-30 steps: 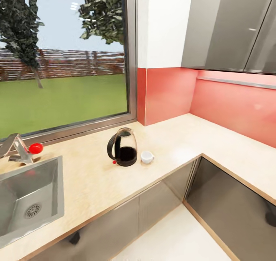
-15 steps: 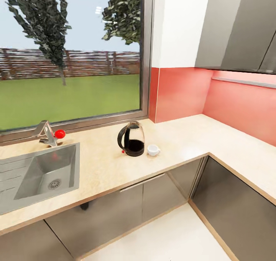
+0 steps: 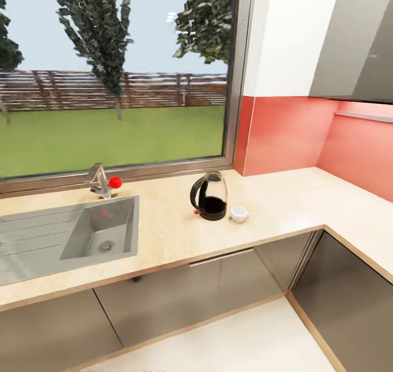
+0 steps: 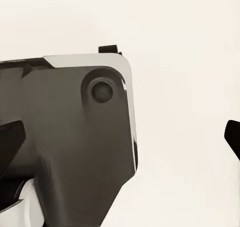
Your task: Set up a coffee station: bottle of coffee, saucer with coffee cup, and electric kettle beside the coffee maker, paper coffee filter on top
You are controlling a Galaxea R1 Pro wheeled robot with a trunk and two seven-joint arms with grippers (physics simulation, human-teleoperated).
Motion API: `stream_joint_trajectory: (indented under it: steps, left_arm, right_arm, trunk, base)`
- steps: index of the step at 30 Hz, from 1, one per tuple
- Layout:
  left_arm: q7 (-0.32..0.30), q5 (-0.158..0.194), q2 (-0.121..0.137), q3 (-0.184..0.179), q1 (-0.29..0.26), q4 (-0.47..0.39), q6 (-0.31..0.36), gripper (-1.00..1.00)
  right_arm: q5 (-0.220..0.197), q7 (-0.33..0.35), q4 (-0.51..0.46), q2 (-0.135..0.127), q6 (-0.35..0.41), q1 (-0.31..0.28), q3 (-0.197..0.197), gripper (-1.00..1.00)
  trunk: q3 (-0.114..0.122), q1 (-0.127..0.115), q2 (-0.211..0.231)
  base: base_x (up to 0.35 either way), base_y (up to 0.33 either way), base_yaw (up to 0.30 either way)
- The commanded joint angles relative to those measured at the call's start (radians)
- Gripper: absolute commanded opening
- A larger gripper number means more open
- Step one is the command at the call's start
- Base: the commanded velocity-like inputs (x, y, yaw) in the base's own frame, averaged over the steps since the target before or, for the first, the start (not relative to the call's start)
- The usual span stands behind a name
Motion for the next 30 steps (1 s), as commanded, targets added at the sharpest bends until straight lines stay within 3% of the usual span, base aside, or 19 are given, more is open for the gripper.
stream_joint_trajectory:
  steps: [1,12,24,30]
  left_arm:
    - [-0.003,-0.009,0.002,0.009,-0.001,0.001,-0.003,1.00]
    - [-0.003,-0.009,0.002,0.009,-0.001,0.001,-0.003,1.00]
    - [-0.003,0.006,0.007,0.012,-0.001,0.001,-0.003,1.00]
    - [-0.003,0.006,0.014,0.013,-0.001,0.001,-0.002,1.00]
  right_arm:
    - [0.008,0.007,-0.002,0.001,0.001,-0.001,-0.008,1.00]
    - [0.009,0.007,-0.002,0.002,0.001,-0.001,-0.007,1.00]
    - [0.009,0.008,-0.003,-0.001,0.000,-0.001,-0.009,1.00]
    - [0.009,0.007,-0.003,0.000,0.000,-0.001,-0.009,1.00]
  trunk:
    - [-0.003,0.001,-0.002]
    - [-0.009,0.001,-0.002]
    - [-0.010,0.001,-0.002]
    - [-0.010,0.001,-0.002]
  base:
    - [0.000,0.000,0.274]
    - [0.000,0.000,0.262]
    - [0.000,0.000,0.033]
    - [0.000,0.000,0.204]
